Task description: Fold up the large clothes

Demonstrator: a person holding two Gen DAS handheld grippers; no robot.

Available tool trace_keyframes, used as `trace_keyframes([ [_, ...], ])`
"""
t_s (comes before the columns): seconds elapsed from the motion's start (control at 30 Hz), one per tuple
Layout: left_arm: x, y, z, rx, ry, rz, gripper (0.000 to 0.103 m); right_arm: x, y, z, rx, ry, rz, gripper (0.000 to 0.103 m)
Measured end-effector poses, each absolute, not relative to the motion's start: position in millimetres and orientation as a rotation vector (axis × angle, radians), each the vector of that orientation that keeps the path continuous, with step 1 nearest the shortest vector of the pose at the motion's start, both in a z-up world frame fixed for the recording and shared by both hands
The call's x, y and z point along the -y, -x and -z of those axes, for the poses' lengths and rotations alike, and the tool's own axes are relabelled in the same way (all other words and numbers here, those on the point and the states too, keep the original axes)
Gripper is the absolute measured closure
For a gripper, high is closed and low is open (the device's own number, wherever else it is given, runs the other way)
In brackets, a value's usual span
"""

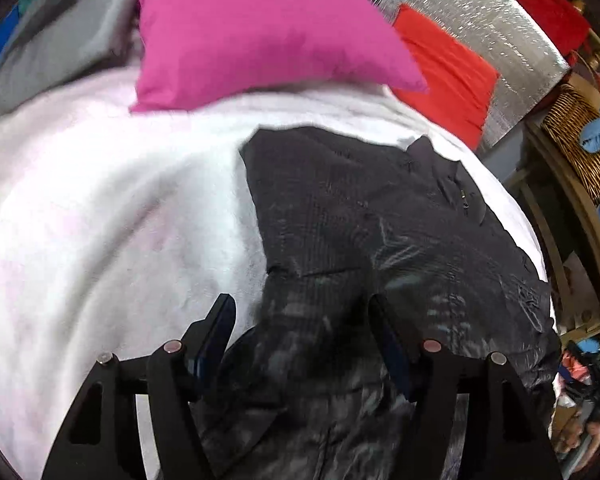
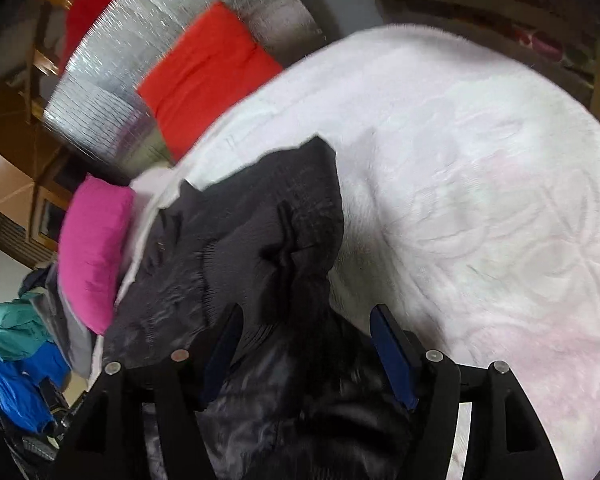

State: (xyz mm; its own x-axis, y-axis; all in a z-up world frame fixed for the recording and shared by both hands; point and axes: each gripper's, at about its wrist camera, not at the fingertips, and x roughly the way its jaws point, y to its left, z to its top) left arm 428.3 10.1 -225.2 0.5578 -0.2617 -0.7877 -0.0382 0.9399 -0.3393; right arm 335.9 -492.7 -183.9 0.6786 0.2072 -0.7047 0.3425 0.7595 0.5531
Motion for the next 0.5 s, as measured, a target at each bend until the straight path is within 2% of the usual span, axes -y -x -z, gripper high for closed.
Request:
trace_keyframes([
  [0.13,-8.1,-402.8,201.6,-0.87,0.269,0.135,0.027,488.1,-314.4,176.3,-0.787,-0.79,-0.009,0.034],
  [0.3,7.9,-383.7,186.1,-0.78,0.262,0.237,0.02,464.7,-307.9,185.2,-0.817,-0.89,-0.142,0.033],
  [0.5,48.7,-396.4,205.6,-0.887,0.165,0.287,0.018,424.4,-326.0,205.4,-0.935,-0.873,-0.151,0.033],
])
